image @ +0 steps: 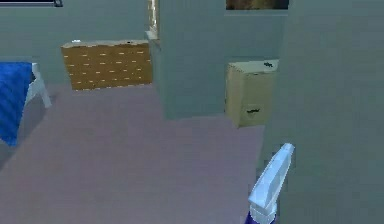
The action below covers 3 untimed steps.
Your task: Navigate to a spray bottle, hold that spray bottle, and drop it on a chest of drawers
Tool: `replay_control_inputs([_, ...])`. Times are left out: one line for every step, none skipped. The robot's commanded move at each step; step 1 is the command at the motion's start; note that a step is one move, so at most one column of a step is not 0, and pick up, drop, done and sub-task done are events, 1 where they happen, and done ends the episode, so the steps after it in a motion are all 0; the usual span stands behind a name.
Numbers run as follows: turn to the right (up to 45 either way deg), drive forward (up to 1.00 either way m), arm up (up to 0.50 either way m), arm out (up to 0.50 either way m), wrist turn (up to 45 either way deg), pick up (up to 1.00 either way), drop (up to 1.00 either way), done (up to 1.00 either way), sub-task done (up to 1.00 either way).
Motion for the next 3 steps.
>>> replay_control_inputs([-12.0,0.00,0.00,0.00,0.0,0.00,0.00,0.00,0.00])
replay_control_inputs([0.0,0.70,0.00,0.00,0.0,0.00,0.00,0.00,0.00])
replay_control_inputs([45.0,0.00,0.00,0.00,0.0,0.00,0.00,0.00,0.00])
